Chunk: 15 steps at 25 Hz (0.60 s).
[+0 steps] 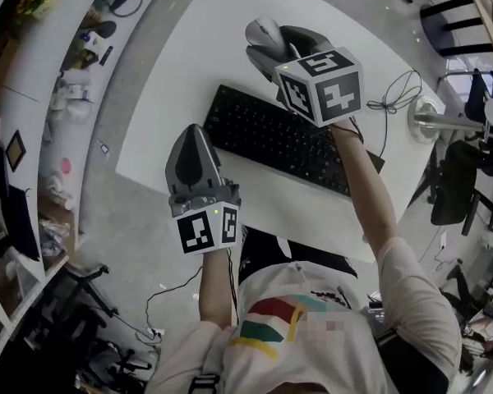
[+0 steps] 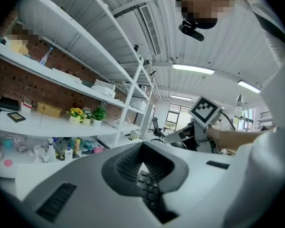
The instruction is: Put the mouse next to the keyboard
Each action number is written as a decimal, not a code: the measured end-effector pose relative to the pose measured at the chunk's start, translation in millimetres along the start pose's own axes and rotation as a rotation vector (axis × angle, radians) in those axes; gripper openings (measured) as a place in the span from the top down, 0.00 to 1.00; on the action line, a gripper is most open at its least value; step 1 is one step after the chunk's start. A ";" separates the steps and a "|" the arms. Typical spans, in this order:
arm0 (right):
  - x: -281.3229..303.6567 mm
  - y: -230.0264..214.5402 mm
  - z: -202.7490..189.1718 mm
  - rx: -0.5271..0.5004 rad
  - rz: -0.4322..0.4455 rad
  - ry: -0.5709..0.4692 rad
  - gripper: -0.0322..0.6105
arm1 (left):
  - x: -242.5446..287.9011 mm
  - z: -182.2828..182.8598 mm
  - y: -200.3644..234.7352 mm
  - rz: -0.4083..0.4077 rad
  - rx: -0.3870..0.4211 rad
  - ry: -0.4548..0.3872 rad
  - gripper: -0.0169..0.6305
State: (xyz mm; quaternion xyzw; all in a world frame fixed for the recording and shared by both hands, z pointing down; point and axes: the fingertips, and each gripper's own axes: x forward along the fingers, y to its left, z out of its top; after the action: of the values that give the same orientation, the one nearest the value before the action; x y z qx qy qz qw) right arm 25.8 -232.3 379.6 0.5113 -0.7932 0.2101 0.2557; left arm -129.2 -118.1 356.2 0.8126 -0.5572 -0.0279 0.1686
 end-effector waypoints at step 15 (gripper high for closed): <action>-317.1 -105.7 -196.3 0.529 -0.535 -0.084 0.48 | -12.4 13.6 -215.9 -0.399 0.069 0.089 0.91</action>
State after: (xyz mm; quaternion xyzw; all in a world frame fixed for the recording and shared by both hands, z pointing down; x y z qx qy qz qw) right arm 270.2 66.4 343.7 0.7569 -0.5597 0.3122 0.1280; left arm 56.4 -40.4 275.7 0.9126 -0.3779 -0.0058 0.1560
